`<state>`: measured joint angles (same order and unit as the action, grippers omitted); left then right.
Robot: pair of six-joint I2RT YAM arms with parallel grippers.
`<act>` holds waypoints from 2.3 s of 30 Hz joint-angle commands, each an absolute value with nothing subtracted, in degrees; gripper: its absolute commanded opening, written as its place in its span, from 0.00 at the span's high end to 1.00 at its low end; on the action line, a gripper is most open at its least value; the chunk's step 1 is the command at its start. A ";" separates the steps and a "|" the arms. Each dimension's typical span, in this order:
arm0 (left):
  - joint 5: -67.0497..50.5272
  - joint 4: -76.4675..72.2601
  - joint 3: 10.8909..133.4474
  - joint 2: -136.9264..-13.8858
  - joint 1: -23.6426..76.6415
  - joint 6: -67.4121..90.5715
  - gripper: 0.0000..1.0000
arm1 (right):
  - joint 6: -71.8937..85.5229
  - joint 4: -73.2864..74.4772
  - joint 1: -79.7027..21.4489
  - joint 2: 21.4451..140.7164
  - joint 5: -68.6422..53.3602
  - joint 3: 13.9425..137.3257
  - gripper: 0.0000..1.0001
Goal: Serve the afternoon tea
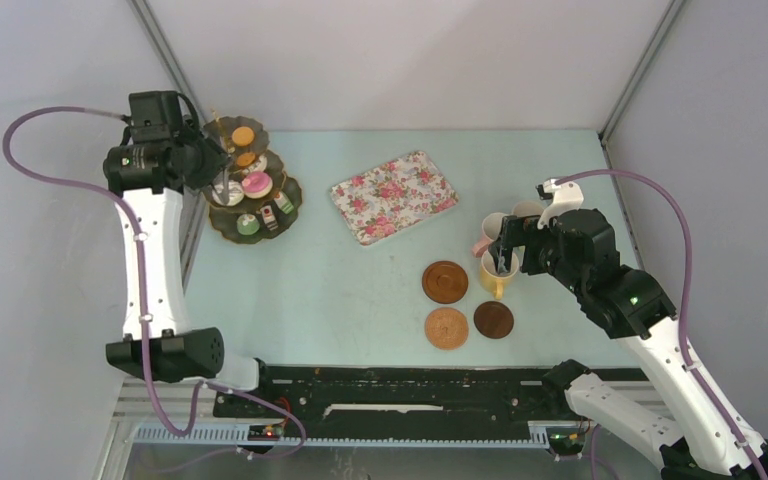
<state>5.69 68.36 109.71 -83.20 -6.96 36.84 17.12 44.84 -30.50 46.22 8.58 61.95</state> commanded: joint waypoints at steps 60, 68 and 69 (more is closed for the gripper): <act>-20.80 38.88 109.81 -126.11 18.93 -15.21 0.39 | 22.20 56.98 -25.36 48.38 14.76 68.72 0.00; -20.54 38.56 108.46 -123.66 18.56 -13.80 0.25 | 20.92 57.08 -25.37 47.45 12.55 68.73 0.00; -20.11 39.17 109.12 -123.58 18.58 -13.50 0.22 | 20.84 57.12 -25.32 47.20 11.76 68.70 0.00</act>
<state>-19.75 40.60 108.14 -126.48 18.72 -14.50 21.98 57.14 -25.63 48.18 13.72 66.70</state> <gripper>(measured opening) 0.737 0.997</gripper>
